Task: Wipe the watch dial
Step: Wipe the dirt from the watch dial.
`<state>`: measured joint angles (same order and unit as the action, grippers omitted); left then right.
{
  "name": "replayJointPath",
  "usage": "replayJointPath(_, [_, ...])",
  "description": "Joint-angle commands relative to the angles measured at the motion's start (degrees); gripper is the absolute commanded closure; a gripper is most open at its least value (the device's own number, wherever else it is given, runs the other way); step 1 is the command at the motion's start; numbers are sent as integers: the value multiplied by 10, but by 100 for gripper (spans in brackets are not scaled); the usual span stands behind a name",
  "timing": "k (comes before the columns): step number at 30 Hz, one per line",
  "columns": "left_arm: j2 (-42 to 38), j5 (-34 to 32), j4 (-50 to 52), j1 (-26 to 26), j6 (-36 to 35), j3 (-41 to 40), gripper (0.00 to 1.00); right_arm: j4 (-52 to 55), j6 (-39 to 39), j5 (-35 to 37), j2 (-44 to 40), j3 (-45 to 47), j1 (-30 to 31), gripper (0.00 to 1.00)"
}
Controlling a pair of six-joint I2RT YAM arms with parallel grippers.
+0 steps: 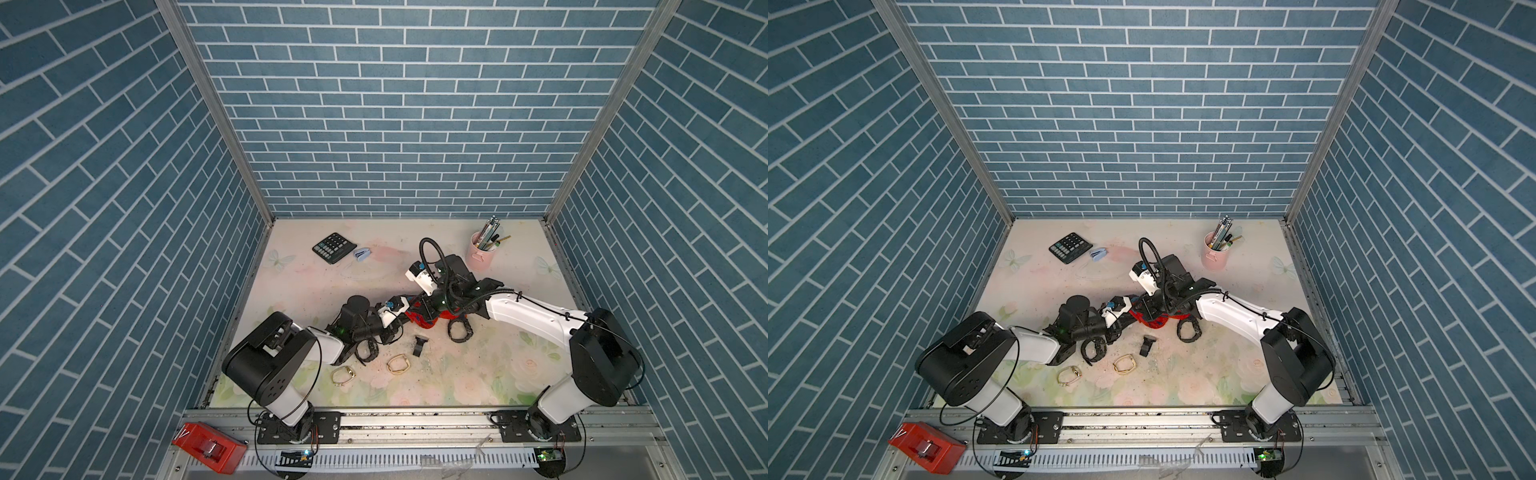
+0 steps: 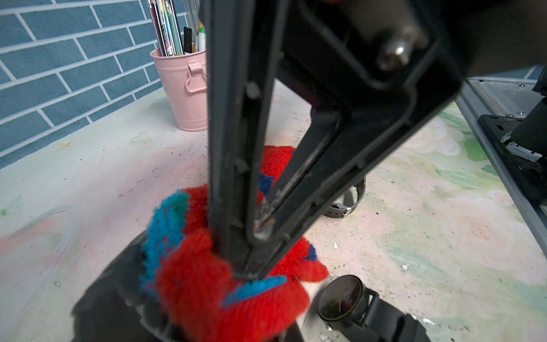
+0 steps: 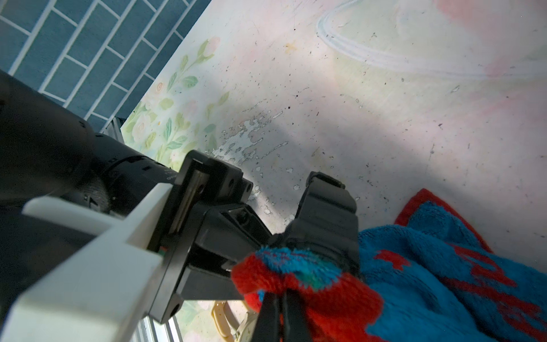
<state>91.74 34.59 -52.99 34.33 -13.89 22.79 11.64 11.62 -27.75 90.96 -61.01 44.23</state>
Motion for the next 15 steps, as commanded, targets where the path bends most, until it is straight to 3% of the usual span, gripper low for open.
replayJointPath(1, [-16,37,-68,10,-5,11,100,-31,40,19,0,4,4,100])
replayJointPath(10, [-18,35,-72,14,-7,8,100,-86,115,118,-1,12,5,100])
replayJointPath(13, [-14,35,-71,14,-9,11,100,-96,123,98,6,20,5,100])
replayJointPath(15, [-14,32,-71,14,-7,12,100,-110,121,47,10,25,6,100])
